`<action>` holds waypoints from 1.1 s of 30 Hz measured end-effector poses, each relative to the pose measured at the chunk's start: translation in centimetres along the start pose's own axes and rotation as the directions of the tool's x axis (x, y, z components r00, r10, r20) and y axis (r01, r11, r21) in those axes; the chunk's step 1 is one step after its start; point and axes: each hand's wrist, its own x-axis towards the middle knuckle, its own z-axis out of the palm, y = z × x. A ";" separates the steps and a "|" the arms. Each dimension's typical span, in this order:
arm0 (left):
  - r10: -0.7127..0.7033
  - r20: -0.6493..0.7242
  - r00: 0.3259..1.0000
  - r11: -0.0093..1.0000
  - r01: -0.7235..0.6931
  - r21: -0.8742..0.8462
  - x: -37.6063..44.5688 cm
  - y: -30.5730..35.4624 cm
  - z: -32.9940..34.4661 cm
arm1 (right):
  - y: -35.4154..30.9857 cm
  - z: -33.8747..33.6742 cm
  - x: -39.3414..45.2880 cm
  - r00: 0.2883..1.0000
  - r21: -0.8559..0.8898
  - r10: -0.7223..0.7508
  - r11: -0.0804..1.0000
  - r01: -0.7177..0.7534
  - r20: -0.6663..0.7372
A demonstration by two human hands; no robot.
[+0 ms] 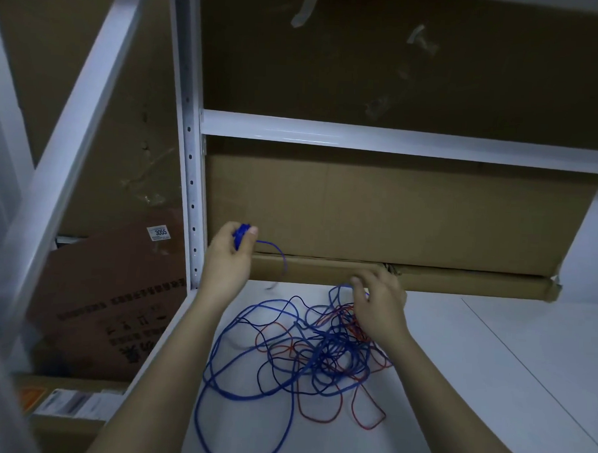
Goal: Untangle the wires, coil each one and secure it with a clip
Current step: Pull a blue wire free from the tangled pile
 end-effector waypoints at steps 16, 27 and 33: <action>0.023 0.331 0.943 0.958 0.074 -0.276 -1.1 1.1 -0.1 | -7.7 -0.1 -0.4 0.898 0.796 -0.206 0.566 -0.214 0.388; 0.098 0.505 0.858 0.933 0.098 -0.348 -2.3 1.7 1.6 | -8.3 -1.5 3.6 0.954 0.496 -0.198 0.866 0.064 0.224; 0.000 0.297 0.955 0.729 0.203 -0.654 -1.7 1.7 1.8 | -5.8 1.1 -0.4 0.856 0.250 -0.296 0.947 0.204 0.424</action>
